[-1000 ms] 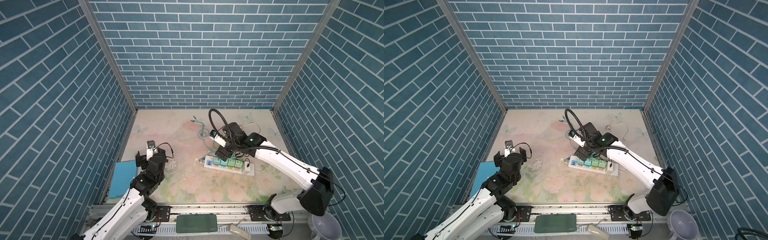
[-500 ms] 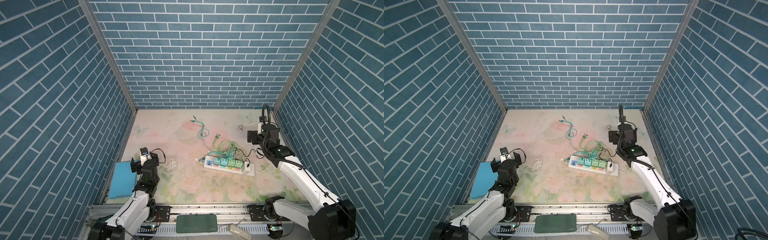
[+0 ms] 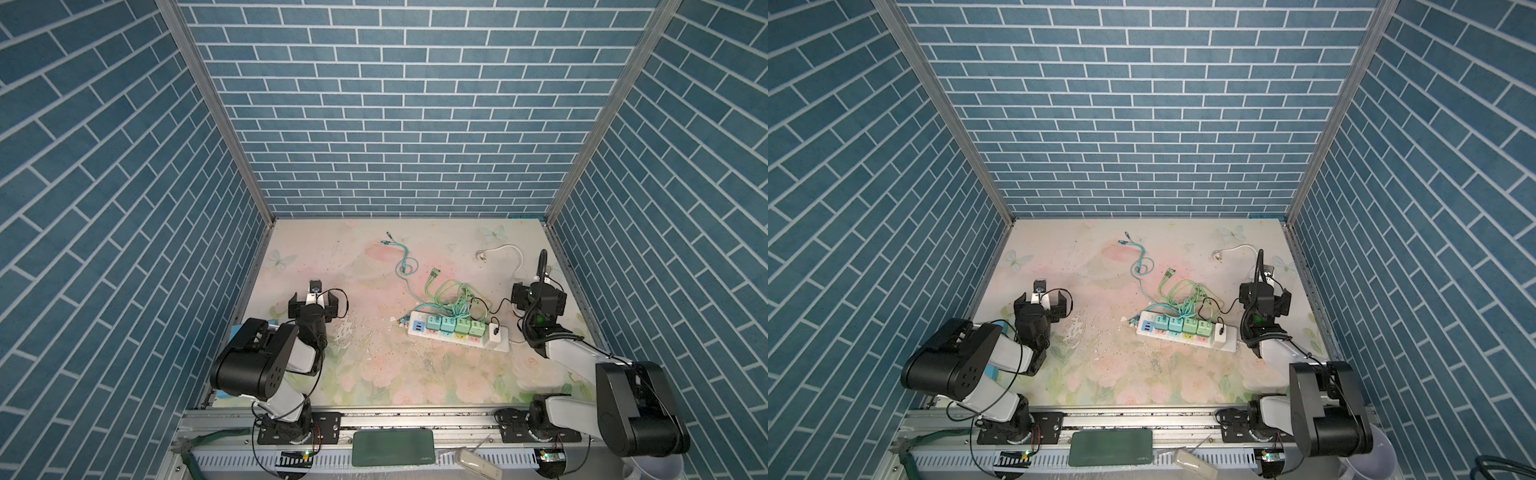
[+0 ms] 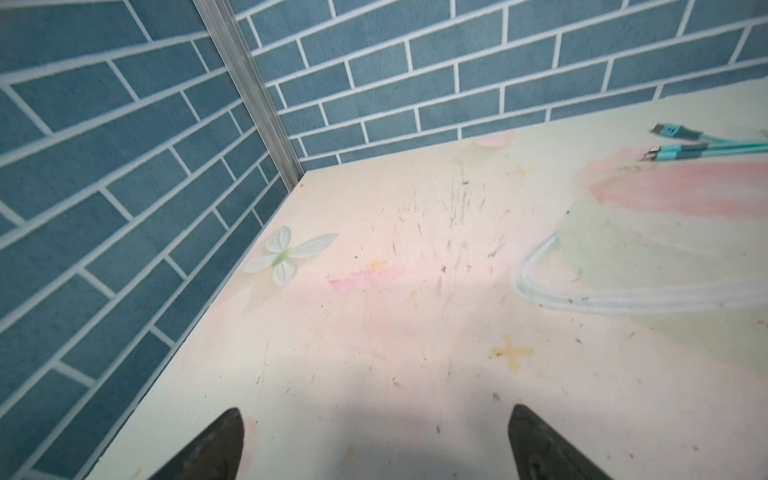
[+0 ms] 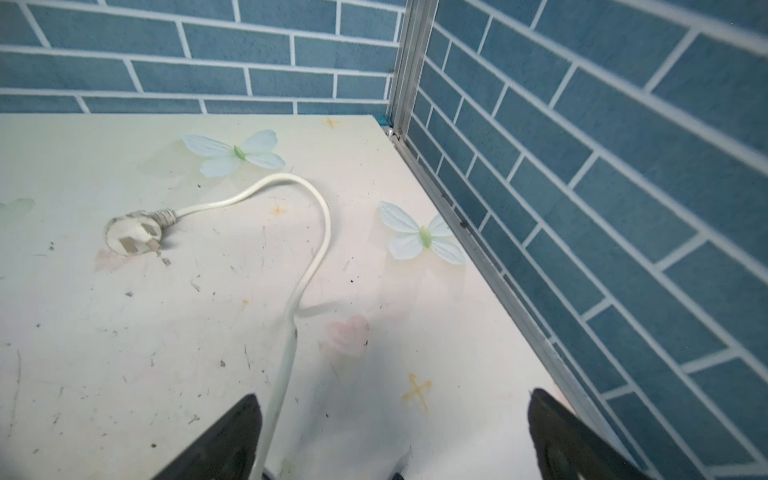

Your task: Insert the plug

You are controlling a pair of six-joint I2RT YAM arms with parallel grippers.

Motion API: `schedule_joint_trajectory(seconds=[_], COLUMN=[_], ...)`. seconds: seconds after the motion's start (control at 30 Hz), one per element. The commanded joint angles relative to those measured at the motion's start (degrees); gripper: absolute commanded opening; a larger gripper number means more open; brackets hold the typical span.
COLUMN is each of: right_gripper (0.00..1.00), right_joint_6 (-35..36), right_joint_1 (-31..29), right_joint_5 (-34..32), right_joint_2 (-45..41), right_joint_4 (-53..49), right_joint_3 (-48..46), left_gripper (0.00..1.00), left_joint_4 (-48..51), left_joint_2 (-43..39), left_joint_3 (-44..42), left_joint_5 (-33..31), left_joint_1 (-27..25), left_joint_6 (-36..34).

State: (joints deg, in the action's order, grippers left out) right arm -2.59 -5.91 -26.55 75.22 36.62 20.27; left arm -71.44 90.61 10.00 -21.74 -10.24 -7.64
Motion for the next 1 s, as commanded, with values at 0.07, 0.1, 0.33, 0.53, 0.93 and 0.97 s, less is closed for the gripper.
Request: schedule_joint_trajectory(seconds=[0.07,0.1,0.33,0.53,0.93,0.97], right_gripper=[0.99,0.99,0.99,0.99,0.99,0.99], right_joint_6=[0.8,0.6,2.3,0.9,3.6,3.7], right_joint_1=[1.0,1.4,1.6,4.8,3.2,3.2], right_joint_5=[2.4,3.3,8.2,16.9,17.4,17.2], right_joint_2=[6.9,6.8,9.1,12.2,14.1,14.5], right_joint_4=[23.8,23.0,29.3,22.4,35.9,36.4], right_joint_3=[-5.8,-5.5,-7.8,-3.8,-9.2,-9.1], left_gripper=[1.00,1.00,1.00,1.00,1.00,1.00], left_joint_4=[-8.7,-9.2,-9.2,-7.1,-9.2,-9.2], left_joint_2=[0.9,1.1,0.2,0.2,0.5,0.4], left_joint_3=[-1.3,-1.4,-2.8,-1.3,-2.6,-2.7], left_joint_5=[2.2,2.9,13.7,9.3,12.1,12.2], left_joint_1=[0.2,0.3,0.3,0.4,-0.6,-0.6], left_joint_6=[-1.0,-1.3,-5.1,-3.5,-5.9,-5.9])
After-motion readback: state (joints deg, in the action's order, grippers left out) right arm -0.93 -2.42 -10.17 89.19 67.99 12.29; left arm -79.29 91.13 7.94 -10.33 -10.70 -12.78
